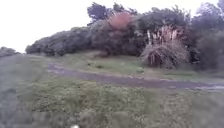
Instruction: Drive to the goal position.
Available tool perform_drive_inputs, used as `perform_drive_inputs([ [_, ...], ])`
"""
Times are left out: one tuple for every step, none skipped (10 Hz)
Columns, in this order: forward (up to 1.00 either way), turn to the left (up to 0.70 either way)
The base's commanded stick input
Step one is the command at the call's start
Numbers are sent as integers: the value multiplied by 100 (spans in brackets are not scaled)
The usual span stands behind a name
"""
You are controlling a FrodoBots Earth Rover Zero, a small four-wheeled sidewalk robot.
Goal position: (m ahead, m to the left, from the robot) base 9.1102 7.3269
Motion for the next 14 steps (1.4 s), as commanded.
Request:
perform_drive_inputs([
  [100,40],
  [100,40],
  [100,40],
  [100,40],
  [100,40],
  [100,40],
  [100,40],
  [100,37],
  [100,34],
  [100,2],
  [100,2],
  [100,2],
  [100,1],
  [100,0],
])
